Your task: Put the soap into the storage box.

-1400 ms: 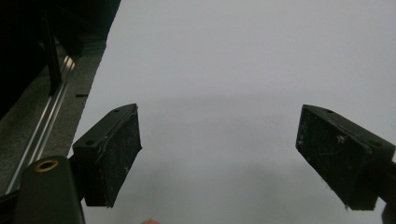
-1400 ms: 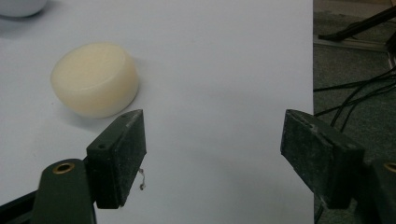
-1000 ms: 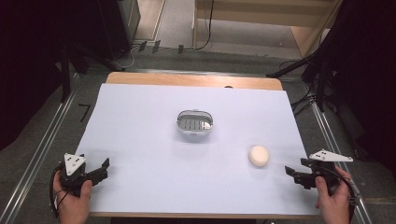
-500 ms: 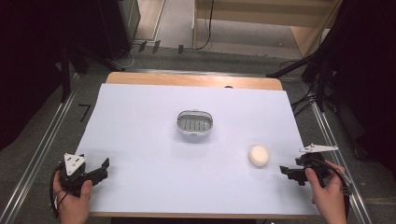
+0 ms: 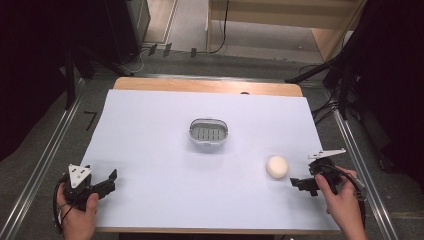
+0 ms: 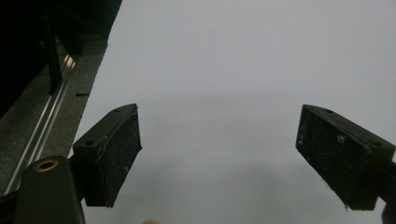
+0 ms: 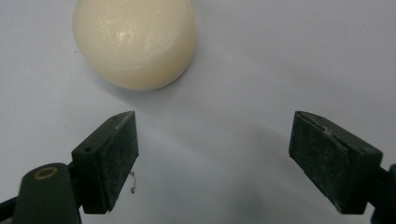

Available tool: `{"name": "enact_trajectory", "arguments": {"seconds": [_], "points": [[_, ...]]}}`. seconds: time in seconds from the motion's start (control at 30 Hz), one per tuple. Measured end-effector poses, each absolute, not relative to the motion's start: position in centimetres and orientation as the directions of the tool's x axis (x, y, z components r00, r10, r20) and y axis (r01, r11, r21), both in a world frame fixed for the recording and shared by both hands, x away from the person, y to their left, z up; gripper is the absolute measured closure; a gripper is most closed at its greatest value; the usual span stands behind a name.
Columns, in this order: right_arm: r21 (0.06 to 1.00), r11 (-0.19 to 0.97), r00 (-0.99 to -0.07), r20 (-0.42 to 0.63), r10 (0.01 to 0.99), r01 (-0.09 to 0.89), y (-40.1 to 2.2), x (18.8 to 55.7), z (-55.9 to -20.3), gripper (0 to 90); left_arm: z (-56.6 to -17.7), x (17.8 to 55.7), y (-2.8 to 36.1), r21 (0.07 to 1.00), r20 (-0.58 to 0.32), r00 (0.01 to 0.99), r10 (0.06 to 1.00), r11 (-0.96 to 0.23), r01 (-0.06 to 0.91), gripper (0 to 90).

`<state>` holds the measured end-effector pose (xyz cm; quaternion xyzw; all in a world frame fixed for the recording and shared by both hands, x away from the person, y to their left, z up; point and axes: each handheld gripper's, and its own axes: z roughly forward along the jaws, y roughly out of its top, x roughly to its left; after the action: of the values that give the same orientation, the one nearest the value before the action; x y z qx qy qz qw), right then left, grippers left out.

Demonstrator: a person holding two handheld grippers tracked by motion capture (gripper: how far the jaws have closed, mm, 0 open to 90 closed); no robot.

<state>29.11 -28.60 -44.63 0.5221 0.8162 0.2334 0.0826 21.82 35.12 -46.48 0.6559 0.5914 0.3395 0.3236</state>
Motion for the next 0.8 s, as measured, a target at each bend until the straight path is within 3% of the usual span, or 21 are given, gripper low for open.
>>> {"name": "enact_trajectory", "arguments": {"seconds": [0.8], "points": [[0.432,0.376,-0.472,0.139,0.870,0.820,-26.4,30.4,-44.4,14.7,-46.5,21.8,35.1,0.825,0.065,0.074,0.995,-0.096,0.557,14.9]]}}
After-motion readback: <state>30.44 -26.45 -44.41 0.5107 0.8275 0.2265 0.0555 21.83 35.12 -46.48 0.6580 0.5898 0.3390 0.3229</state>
